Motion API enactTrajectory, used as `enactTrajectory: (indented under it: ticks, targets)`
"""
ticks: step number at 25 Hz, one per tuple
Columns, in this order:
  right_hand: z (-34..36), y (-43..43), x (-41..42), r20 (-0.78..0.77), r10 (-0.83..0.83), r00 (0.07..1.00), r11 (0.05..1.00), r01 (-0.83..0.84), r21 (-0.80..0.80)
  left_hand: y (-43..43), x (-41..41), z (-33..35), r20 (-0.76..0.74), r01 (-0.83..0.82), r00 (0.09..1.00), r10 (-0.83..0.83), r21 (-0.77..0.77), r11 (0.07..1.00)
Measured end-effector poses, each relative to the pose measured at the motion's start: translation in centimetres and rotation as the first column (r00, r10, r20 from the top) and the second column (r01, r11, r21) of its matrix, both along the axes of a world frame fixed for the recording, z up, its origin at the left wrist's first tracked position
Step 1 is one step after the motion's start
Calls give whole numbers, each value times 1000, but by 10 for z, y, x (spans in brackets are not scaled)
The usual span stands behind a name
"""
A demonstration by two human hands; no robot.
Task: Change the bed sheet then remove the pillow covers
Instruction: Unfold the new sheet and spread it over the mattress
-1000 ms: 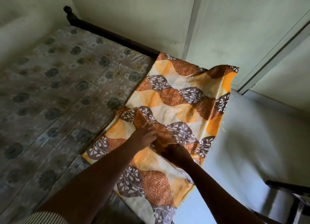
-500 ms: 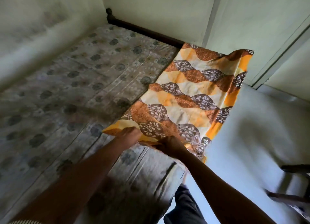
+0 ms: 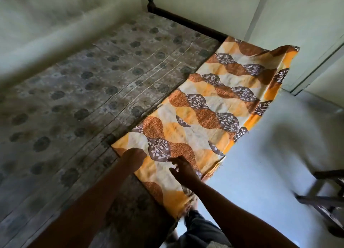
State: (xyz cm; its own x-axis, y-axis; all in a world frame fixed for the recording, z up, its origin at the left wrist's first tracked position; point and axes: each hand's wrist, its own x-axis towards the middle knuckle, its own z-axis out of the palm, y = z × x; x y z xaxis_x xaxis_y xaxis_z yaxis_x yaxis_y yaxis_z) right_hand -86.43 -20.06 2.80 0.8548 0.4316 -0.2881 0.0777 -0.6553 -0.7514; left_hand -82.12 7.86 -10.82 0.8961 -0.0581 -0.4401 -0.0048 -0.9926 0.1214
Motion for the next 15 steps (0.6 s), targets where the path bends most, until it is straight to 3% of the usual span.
enactTrajectory:
  ticks: [1, 3, 6, 10, 12, 14, 15]
  targets:
    - [-2, -9, 4, -7, -38, 999, 998, 38, -51, -36, -12, 70, 51, 123, 991, -124, 35, 992]
    - [-11, -32, 29, -20, -137, 990, 987, 135, -83, -80, -11, 127, 79, 239, 966, -247, 105, 965]
    - [-30, -62, 81, -27, -256, 966, 957, 250, -151, -109, 17, 142, 43, 198, 979, -201, 65, 978]
    - [-74, -87, 125, -112, -360, 926, 893, 308, -327, -139, 40, 135, 14, 261, 965, -261, 2, 965]
    - [-89, -93, 133, -145, -344, 928, 854, 245, -459, -149, 45, 131, -17, 268, 963, -268, 5, 963]
    - [-90, -88, 132, -84, -210, 974, 810, 125, -573, -154, 44, 127, 15, 299, 954, -298, -53, 953]
    - [-84, -83, 129, -69, -142, 988, 828, 80, -555, -153, 44, 128, 42, 334, 942, -332, -43, 942]
